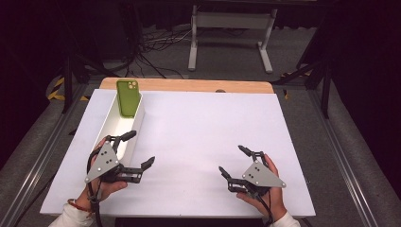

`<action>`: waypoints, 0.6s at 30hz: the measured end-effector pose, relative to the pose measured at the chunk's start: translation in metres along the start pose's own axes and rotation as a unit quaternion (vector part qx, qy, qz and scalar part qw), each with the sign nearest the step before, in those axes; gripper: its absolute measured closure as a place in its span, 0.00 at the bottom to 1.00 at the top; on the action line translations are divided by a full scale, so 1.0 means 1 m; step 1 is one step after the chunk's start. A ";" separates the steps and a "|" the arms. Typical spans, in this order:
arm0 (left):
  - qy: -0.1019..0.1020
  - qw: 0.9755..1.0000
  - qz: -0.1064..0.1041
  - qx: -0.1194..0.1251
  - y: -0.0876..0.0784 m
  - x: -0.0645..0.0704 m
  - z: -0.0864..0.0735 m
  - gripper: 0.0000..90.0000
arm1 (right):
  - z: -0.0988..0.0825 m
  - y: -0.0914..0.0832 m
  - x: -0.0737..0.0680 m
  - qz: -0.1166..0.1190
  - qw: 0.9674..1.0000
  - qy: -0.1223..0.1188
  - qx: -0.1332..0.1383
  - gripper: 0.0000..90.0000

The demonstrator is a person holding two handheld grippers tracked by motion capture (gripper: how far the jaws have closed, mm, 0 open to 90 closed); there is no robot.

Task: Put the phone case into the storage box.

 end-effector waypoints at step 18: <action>-0.005 1.000 -0.011 -0.025 -0.001 0.010 -0.022 0.09 | 0.000 -0.001 0.001 0.001 1.000 0.003 0.002 0.18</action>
Point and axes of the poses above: each handheld gripper's, and its own axes: y roughly forward along the jaws, z roughly out of its top, x roughly to its right, the point moved 10 cm from there along y, roughly forward along the jaws, and after that the axes turned 1 degree about y, right-handed, at the moved point
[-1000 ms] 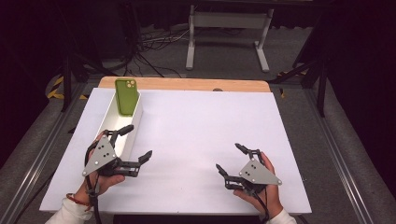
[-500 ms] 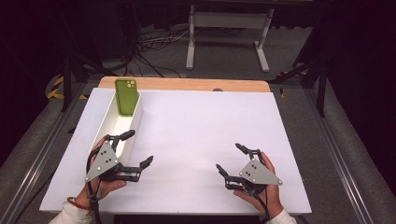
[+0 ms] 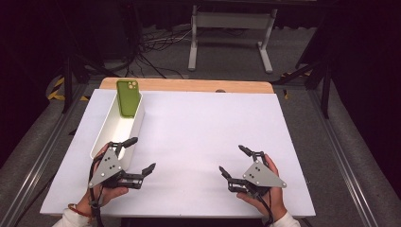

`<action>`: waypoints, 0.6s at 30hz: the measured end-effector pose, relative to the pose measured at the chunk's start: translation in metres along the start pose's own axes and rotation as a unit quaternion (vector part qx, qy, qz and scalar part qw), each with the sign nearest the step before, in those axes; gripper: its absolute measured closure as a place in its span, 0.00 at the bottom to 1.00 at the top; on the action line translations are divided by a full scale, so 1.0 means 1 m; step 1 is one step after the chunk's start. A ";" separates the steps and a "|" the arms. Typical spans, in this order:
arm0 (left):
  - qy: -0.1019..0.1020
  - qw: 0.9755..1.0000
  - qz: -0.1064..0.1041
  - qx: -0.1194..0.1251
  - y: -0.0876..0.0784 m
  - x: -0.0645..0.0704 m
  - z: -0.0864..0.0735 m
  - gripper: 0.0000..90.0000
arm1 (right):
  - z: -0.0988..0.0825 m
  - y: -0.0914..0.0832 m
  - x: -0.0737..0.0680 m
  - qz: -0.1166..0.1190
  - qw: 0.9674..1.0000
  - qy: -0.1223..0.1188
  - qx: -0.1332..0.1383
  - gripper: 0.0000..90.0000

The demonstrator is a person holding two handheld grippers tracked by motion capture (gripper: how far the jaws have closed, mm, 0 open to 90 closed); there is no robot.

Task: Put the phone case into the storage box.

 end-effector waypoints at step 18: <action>-0.009 1.000 -0.011 -0.027 0.005 0.011 -0.030 0.08 | -0.002 -0.002 -0.001 0.001 1.000 0.007 -0.001 0.14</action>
Point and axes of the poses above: each handheld gripper's, and its own axes: y roughly forward along the jaws, z roughly out of its top, x roughly to its right, the point moved 10 cm from there along y, roughly forward along the jaws, and after that the axes turned 1 degree about y, right-handed, at the moved point
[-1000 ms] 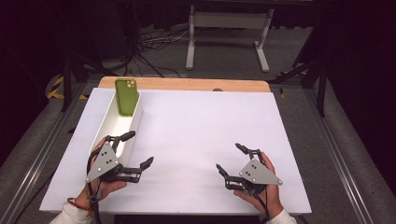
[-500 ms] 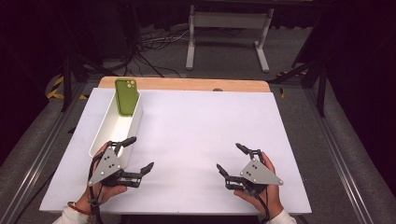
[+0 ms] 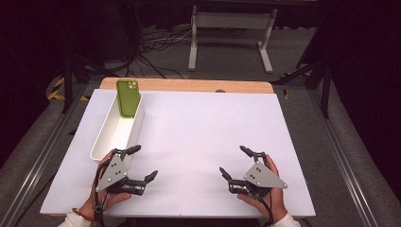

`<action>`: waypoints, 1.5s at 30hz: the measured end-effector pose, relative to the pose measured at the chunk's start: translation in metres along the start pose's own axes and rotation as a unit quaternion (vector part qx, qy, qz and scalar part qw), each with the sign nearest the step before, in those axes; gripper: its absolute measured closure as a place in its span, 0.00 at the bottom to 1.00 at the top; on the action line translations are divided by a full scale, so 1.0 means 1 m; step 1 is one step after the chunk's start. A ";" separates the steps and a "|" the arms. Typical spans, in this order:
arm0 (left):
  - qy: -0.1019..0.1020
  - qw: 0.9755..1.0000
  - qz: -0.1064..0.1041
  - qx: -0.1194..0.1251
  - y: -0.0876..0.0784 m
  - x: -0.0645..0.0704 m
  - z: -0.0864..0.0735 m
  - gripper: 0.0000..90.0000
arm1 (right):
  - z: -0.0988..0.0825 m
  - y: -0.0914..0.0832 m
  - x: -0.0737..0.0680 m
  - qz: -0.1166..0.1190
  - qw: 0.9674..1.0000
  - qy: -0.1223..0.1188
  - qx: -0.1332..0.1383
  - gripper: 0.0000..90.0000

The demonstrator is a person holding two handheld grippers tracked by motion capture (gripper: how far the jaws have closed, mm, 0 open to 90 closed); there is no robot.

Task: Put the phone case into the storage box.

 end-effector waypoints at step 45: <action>-0.010 1.000 -0.013 -0.011 0.003 0.007 -0.006 0.04 | -0.008 0.002 -0.010 0.006 1.000 -0.013 -0.017 0.07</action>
Point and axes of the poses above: each handheld gripper's, and its own axes: y roughly forward along the jaws, z roughly out of its top, x roughly to its right, the point moved 10 cm from there along y, roughly forward along the jaws, and after that the axes turned 1 degree about y, right-handed, at the moved point
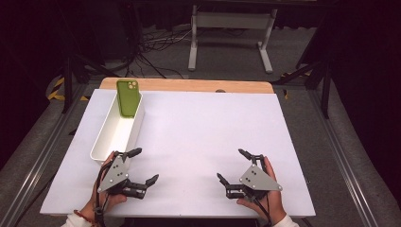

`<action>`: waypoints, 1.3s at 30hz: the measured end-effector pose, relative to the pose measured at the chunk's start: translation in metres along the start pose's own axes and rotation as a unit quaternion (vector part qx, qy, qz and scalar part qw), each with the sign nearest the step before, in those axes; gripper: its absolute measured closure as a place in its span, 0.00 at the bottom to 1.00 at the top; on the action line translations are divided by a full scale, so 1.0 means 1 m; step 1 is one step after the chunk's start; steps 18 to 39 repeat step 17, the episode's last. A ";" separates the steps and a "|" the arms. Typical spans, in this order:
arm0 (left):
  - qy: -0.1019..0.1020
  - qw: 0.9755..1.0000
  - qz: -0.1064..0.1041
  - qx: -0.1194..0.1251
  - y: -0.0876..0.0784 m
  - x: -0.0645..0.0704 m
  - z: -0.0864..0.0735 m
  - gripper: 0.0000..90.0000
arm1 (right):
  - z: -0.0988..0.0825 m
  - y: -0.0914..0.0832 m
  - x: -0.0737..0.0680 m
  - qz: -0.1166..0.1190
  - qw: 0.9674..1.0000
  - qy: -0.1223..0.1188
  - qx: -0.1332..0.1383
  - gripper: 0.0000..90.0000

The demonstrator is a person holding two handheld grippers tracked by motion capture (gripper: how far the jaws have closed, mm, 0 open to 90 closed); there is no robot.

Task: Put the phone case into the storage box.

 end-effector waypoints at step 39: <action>-0.003 1.000 0.007 -0.005 0.000 -0.005 -0.001 0.04 | -0.002 0.002 0.001 0.000 1.000 -0.003 -0.003 0.07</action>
Point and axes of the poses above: each handheld gripper's, and its own axes: y roughly forward along the jaws, z roughly out of its top, x roughly to its right, the point moved 10 cm from there along y, roughly forward along the jaws, and after that the axes turned 1 degree about y, right-handed, at the moved point
